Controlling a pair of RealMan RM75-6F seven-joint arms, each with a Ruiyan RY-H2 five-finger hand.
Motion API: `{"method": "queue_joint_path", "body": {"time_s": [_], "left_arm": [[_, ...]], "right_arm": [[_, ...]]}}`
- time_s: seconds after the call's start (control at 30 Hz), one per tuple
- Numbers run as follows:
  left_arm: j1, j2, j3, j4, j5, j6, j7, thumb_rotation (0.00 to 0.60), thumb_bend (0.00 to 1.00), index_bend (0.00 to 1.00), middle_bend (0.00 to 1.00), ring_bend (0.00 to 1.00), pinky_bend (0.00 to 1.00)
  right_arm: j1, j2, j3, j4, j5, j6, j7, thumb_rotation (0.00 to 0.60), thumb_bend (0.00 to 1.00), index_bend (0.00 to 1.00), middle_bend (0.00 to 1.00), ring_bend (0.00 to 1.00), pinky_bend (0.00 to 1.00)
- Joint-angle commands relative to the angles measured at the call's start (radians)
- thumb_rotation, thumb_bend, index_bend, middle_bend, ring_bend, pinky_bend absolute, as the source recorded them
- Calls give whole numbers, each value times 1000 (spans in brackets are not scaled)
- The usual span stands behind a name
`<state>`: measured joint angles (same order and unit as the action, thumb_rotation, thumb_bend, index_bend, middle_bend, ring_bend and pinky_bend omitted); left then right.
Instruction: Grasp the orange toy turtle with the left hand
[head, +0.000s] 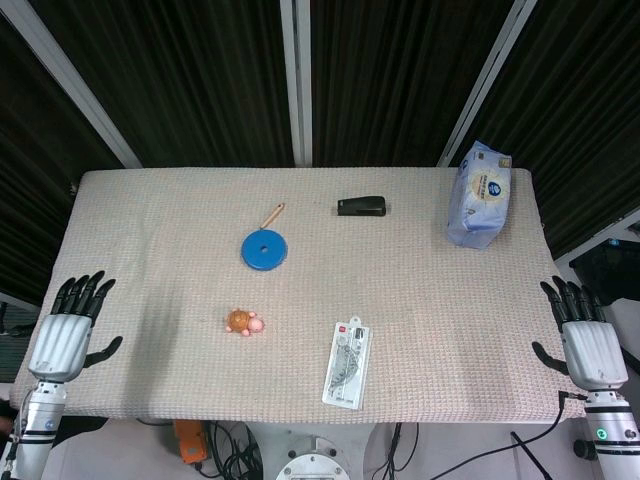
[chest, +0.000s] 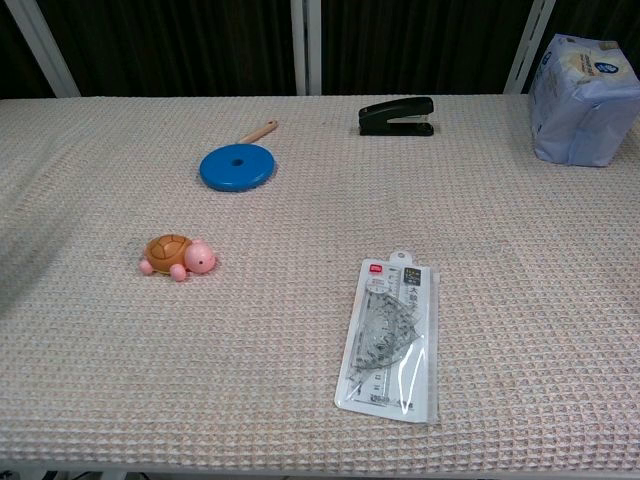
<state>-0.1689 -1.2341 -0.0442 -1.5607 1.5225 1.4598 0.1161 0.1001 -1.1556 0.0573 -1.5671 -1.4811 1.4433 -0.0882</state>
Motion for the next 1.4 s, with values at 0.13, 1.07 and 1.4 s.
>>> {"method": "queue_joint_path", "body": {"time_s": [0.13,1.07,1.4], "left_arm": [[-1,0,-1,0,-1,-1,0,600,198,89,17,0,0],[-224,-279,-39,-13,-49,-293,144,600,221,216,215,0,0],[-276,-350,-38,109,-36,-326,79,600,263,284,294,0,24]], "right_arm": [[-1,2,1,-2,-1,3,-1,600,153,0,0,0,0],[-1,21,9,30,29,-19,28,600,154,0,0,0,0],[8,12,6,57,22,-35,59,600,170,0,0,0,0]]}}
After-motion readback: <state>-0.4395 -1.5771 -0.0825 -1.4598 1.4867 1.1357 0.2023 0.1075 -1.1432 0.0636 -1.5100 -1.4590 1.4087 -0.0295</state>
